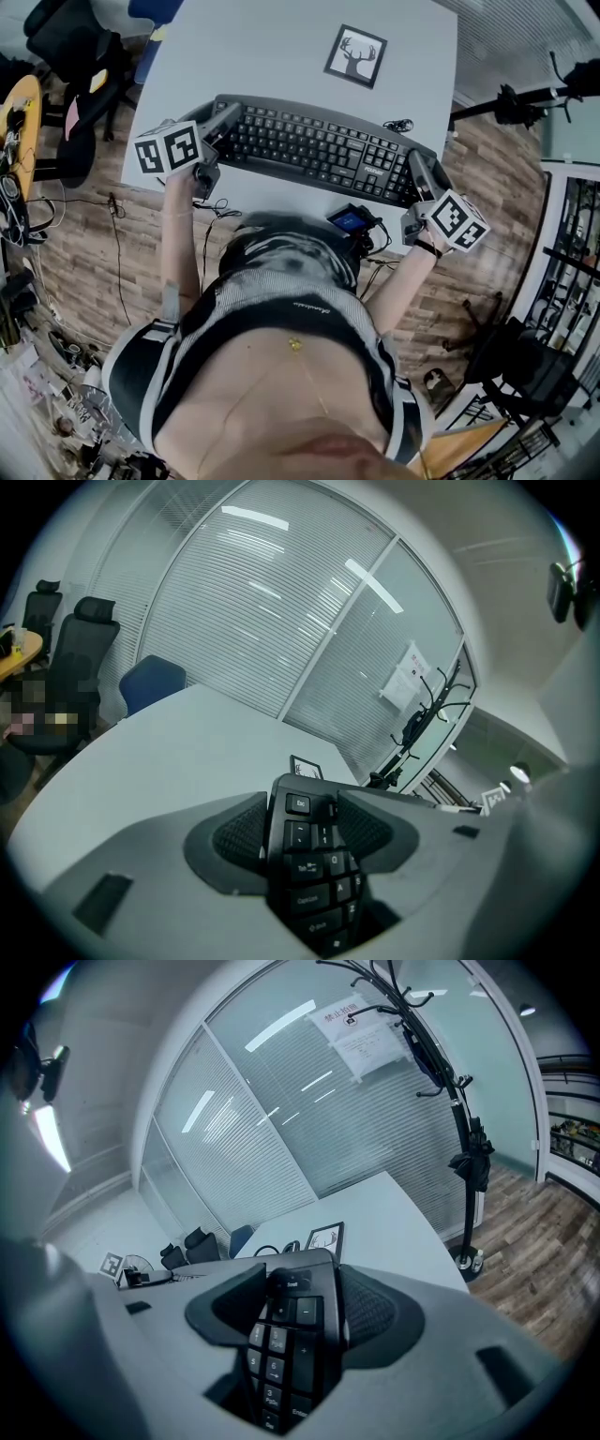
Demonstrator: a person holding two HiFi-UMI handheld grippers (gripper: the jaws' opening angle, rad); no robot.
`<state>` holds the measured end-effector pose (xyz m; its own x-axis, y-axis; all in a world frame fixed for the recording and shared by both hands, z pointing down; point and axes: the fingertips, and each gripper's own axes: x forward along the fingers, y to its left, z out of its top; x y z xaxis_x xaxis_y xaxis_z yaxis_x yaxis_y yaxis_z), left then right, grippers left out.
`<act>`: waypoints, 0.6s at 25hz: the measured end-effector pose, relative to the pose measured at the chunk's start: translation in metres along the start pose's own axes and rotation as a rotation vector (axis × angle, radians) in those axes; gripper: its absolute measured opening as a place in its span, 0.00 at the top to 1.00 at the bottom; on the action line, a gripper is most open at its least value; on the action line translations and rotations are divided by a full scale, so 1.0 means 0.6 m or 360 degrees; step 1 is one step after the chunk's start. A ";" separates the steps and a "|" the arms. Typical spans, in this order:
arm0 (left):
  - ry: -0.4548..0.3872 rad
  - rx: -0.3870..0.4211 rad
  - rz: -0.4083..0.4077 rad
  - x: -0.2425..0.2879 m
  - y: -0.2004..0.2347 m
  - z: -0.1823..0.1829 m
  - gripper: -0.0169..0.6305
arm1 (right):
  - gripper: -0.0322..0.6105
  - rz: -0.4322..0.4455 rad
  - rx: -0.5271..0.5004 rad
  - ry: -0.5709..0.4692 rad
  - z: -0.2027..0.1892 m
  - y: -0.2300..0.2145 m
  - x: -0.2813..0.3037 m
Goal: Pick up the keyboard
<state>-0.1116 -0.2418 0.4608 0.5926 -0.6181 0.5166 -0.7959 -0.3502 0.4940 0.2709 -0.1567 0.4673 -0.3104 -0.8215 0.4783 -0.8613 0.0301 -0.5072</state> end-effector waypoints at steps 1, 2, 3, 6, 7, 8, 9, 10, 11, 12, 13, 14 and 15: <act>0.0006 -0.0008 -0.0011 0.001 -0.002 -0.003 0.63 | 0.57 0.0001 -0.0001 0.0000 0.000 0.000 -0.001; 0.0009 -0.0012 -0.0017 0.002 -0.003 -0.004 0.64 | 0.57 0.0002 -0.0001 -0.0001 0.000 -0.001 -0.001; 0.0010 -0.0013 -0.0019 0.003 -0.004 -0.004 0.63 | 0.57 0.0003 0.0000 -0.0002 0.000 -0.002 -0.001; 0.0011 -0.0010 -0.0015 0.005 -0.004 -0.003 0.63 | 0.57 0.0003 0.0004 -0.0005 0.001 -0.004 0.001; 0.0011 -0.0009 -0.0015 0.005 -0.005 -0.003 0.63 | 0.57 0.0003 0.0004 -0.0006 0.001 -0.003 0.000; 0.0011 -0.0009 -0.0016 0.004 -0.006 -0.003 0.63 | 0.57 0.0003 0.0004 -0.0006 0.001 -0.002 -0.001; 0.0012 -0.0009 -0.0016 0.002 -0.006 -0.003 0.64 | 0.57 0.0004 0.0003 -0.0006 0.001 -0.002 -0.002; 0.0013 -0.0010 -0.0015 0.002 -0.007 -0.003 0.64 | 0.57 0.0004 0.0002 -0.0006 0.001 -0.001 -0.003; 0.0013 -0.0009 -0.0012 0.001 -0.007 -0.003 0.63 | 0.57 0.0004 0.0001 -0.0006 0.001 -0.002 -0.004; 0.0009 -0.0002 -0.0001 0.000 -0.007 -0.001 0.63 | 0.57 0.0002 0.0000 -0.0005 0.001 -0.002 -0.004; 0.0001 0.0012 0.0019 -0.002 -0.007 0.003 0.63 | 0.57 0.0002 -0.0001 -0.0005 0.001 -0.003 -0.005; -0.0008 0.0025 0.0037 -0.004 -0.006 0.006 0.63 | 0.57 0.0001 -0.0002 -0.0006 0.001 -0.003 -0.006; -0.0008 0.0023 0.0035 -0.004 -0.007 0.005 0.63 | 0.57 0.0001 -0.0002 -0.0005 0.000 -0.003 -0.007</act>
<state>-0.1102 -0.2410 0.4553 0.5745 -0.6292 0.5235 -0.8102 -0.3467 0.4725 0.2739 -0.1535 0.4664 -0.3095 -0.8233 0.4758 -0.8617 0.0312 -0.5065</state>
